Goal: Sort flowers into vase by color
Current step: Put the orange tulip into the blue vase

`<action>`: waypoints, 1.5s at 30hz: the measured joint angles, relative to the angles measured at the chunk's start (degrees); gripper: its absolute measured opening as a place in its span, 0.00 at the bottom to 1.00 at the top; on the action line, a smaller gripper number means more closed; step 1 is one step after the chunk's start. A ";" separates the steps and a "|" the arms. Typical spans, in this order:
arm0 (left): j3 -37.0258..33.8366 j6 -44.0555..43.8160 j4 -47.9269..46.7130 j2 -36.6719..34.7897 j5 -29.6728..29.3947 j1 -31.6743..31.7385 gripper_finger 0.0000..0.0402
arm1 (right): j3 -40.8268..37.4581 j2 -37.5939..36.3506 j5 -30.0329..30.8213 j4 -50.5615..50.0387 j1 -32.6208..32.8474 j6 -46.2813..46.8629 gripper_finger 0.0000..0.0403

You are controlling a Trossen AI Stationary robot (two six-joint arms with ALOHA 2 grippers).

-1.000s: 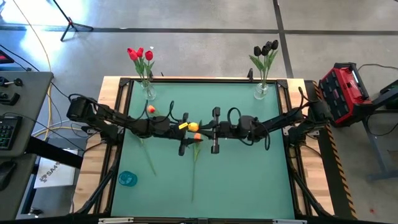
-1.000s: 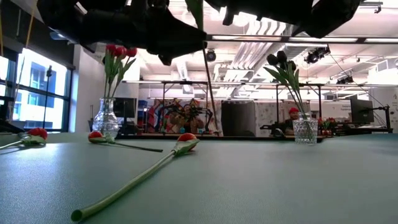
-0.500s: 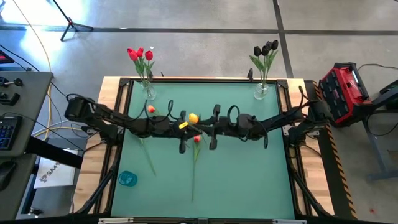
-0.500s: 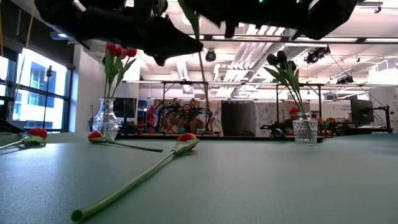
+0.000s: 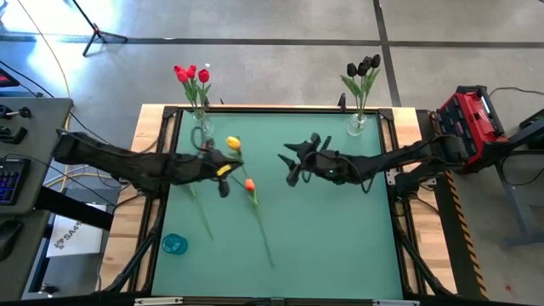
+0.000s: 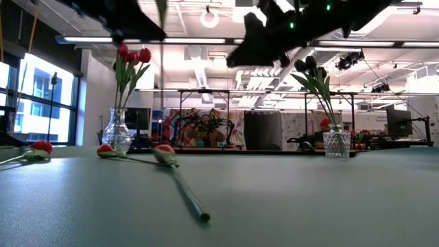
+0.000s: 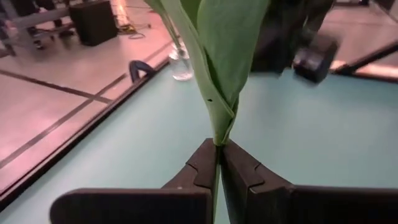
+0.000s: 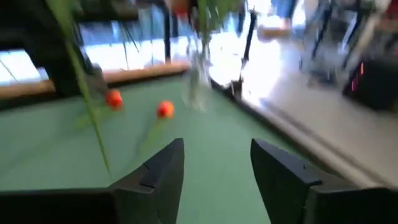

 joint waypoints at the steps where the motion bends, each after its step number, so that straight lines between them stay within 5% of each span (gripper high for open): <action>1: 0.01 -0.90 -2.11 -2.21 -1.24 -0.81 0.00 | 0.00 0.20 -0.13 -2.54 -0.64 1.93 0.44; 8: 5.51 -10.40 -20.83 -15.39 -4.33 -4.10 0.00 | -0.02 7.81 -9.71 -6.70 -6.53 11.71 0.44; 16: 11.56 -24.23 -43.49 -19.14 -2.59 -10.35 0.00 | -0.02 14.80 -15.72 0.32 -10.62 11.10 0.44; 25: 19.06 -27.20 -46.25 -19.39 3.17 -23.02 0.00 | -0.02 15.17 -20.67 3.73 -12.58 12.26 0.44; 32: 22.39 -19.96 -48.36 -19.31 12.94 -34.84 0.00 | -0.02 15.17 -20.87 3.76 -12.45 14.95 0.44; 45: 11.84 -25.09 -41.65 -19.19 -4.14 -58.18 0.00 | -0.02 15.17 -20.65 3.76 -11.13 21.66 0.44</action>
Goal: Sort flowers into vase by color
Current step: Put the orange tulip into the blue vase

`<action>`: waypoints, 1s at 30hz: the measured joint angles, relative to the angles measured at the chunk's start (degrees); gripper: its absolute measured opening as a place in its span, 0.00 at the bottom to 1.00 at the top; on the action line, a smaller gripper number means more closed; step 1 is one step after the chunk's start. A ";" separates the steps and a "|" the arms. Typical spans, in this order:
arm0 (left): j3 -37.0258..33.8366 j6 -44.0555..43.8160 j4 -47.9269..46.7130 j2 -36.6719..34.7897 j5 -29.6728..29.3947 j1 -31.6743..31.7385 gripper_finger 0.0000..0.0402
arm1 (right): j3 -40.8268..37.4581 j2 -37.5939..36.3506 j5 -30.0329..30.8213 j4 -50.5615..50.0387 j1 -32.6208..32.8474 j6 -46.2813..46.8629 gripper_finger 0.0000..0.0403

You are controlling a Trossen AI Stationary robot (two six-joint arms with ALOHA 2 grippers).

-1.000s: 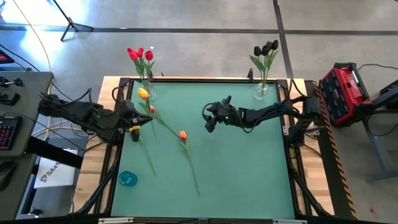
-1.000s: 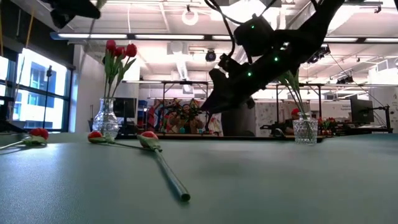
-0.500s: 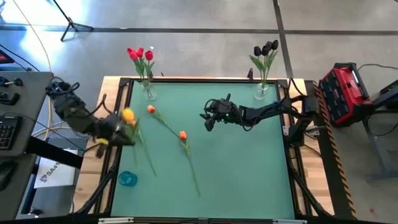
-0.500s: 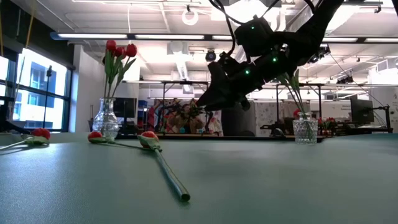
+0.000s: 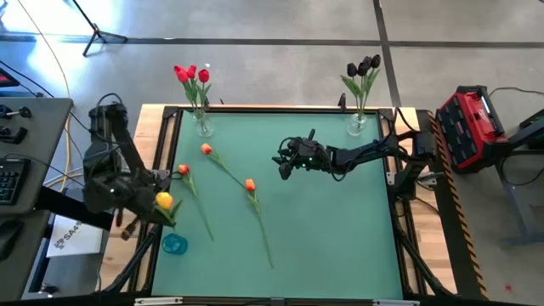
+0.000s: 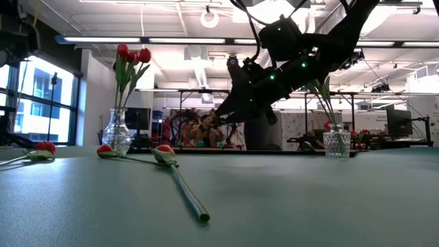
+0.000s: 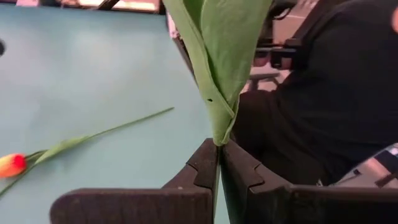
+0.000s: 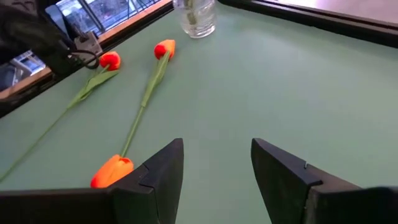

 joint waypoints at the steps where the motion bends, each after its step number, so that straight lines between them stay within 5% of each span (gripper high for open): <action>1: 0.00 -0.24 0.01 0.05 -1.48 -1.93 0.00 | 0.00 0.00 0.01 -0.02 -0.03 0.42 0.44; 11: 0.00 -3.74 -0.06 2.11 -17.04 -20.73 0.00 | 0.00 0.00 0.04 0.00 0.81 2.11 0.44; 18: -0.04 -7.18 -4.13 4.43 -25.46 -28.03 0.00 | 0.00 0.00 0.04 0.02 0.72 3.12 0.44; 30: -0.07 -24.99 -13.66 9.46 -24.25 -29.12 0.00 | 0.00 -0.02 -0.43 0.45 0.23 3.12 0.44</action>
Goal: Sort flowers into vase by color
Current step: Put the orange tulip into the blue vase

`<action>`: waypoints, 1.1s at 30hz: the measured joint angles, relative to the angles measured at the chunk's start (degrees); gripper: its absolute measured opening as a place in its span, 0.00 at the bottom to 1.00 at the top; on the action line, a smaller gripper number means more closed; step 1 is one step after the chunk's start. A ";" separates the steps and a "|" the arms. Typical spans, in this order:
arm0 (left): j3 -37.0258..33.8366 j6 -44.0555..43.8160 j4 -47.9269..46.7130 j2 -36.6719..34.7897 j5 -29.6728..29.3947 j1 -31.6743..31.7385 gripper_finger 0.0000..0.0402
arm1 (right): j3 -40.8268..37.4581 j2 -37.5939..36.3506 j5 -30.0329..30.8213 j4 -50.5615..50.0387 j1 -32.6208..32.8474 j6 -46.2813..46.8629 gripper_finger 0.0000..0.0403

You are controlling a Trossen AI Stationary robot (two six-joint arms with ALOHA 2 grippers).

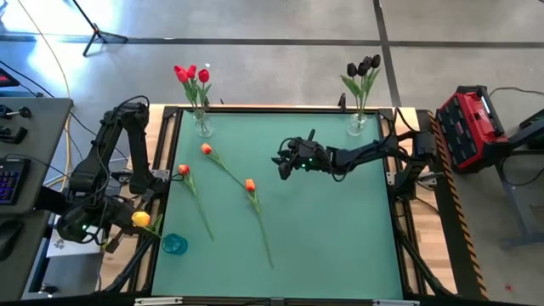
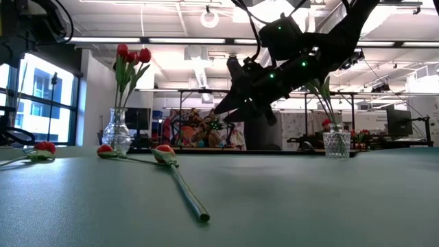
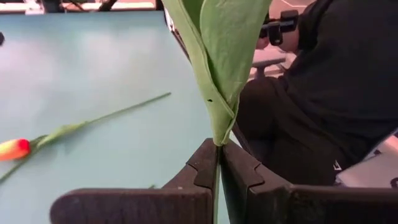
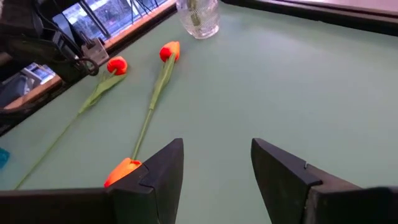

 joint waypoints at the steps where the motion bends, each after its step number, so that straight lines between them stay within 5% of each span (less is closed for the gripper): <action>1: 0.00 -0.24 -0.02 -0.07 -0.03 0.00 0.00 | 0.00 0.00 -0.23 0.40 0.00 0.00 0.44; 15: 4.28 5.63 -3.21 -1.42 1.32 0.02 0.00 | 0.02 -0.02 -2.19 2.83 0.00 -0.20 0.44; 33: 4.13 -16.34 -7.95 5.76 0.64 1.48 0.07 | 0.02 -0.02 -4.61 2.50 0.01 -0.03 0.44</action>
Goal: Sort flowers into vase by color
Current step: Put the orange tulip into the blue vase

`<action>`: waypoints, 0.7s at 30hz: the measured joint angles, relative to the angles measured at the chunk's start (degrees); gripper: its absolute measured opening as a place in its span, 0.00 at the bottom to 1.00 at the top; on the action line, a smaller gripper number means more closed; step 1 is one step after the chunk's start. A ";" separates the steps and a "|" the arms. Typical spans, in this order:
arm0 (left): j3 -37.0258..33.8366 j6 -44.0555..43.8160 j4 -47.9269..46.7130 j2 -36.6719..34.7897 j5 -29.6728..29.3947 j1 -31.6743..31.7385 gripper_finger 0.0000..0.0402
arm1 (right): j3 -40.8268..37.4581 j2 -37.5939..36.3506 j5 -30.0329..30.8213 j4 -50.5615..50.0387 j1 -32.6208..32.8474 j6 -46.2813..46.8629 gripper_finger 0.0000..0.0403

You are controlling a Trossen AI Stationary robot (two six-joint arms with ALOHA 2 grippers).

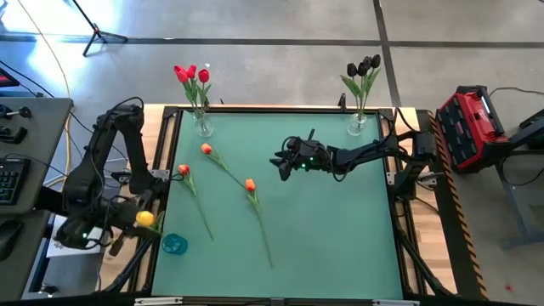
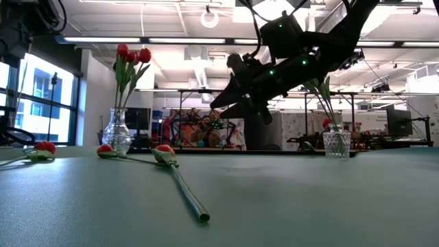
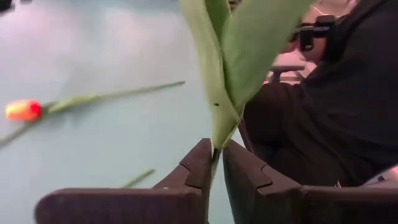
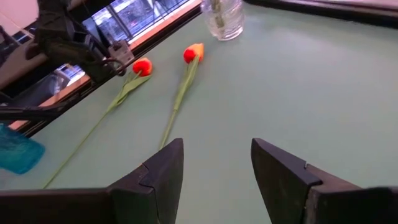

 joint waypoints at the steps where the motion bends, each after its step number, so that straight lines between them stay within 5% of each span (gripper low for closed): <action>1: 0.00 -1.42 0.00 0.59 0.77 0.30 0.09 | 0.00 0.00 -0.32 -0.01 0.12 0.29 0.44; 10: -0.02 -8.56 -2.53 4.18 8.97 3.10 0.26 | 1.03 2.82 -0.34 -0.11 3.72 1.54 0.44; 16: -0.02 -14.35 -9.95 1.99 5.98 5.08 0.29 | 8.69 8.39 -7.59 -7.90 6.66 1.15 0.44; 21: -0.02 -17.45 -14.86 -0.27 4.93 7.46 0.29 | 18.79 14.80 -7.68 -20.12 8.79 -0.12 0.44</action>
